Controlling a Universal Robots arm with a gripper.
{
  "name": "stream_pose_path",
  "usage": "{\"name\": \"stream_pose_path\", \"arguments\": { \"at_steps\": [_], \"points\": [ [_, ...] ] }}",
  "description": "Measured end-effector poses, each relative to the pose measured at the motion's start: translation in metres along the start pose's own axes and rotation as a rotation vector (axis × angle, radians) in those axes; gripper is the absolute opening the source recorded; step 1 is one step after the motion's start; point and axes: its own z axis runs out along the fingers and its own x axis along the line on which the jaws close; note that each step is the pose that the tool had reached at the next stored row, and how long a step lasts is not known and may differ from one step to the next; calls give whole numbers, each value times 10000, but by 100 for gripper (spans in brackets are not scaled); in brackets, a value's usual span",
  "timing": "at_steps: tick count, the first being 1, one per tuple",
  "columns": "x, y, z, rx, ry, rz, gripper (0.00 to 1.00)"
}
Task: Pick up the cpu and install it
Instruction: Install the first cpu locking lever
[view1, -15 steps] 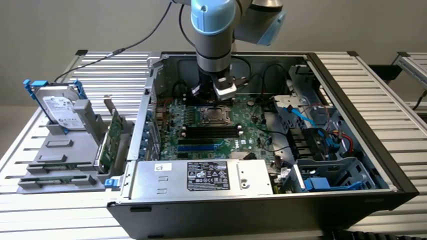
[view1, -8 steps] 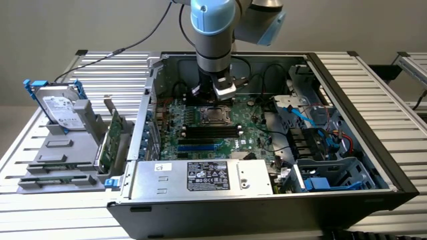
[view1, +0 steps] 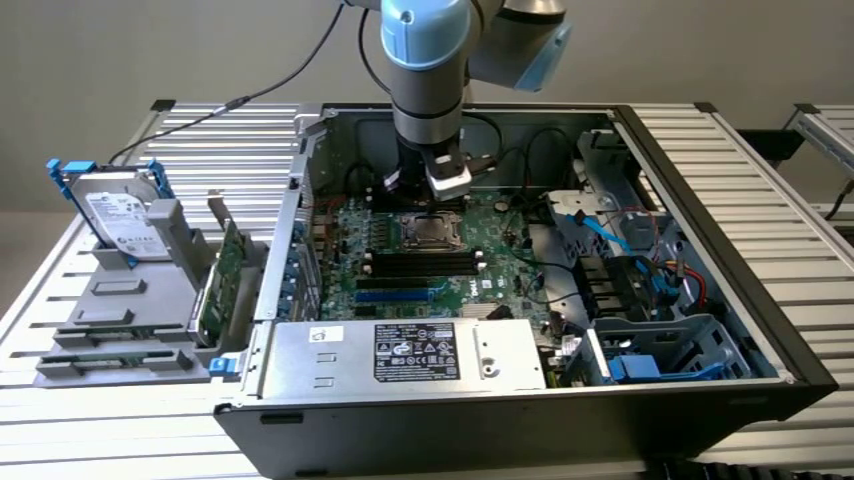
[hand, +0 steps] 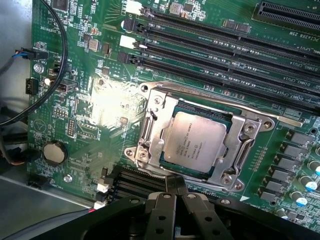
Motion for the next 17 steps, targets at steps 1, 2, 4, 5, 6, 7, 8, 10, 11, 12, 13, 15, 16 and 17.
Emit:
{"name": "stream_pose_path", "arguments": {
  "at_steps": [1, 2, 4, 5, 6, 7, 8, 10, 11, 12, 13, 15, 16, 17],
  "points": [
    [0, -2, 0, -1, 2, 9, 11],
    [1, -5, 1, -3, 3, 18, 11],
    [3, -12, 3, -8, 7, 34, 11],
    [4, -16, 5, -11, 9, 43, 11],
    [5, -18, 5, -17, 10, 50, 11],
    [6, -21, 6, -23, 11, 57, 11],
    [6, -22, 6, -31, 11, 64, 11],
    [6, -23, 7, -55, 9, 80, 11],
    [6, -24, 8, -73, 7, 87, 11],
    [7, -24, 7, -101, 1, 92, 11],
    [6, -24, 6, -133, -7, 99, 11],
    [7, -26, 8, -194, -19, 105, 11],
    [7, -27, 9, -237, -28, 107, 11],
    [8, -28, 10, -277, -36, 110, 11]
  ]
}}
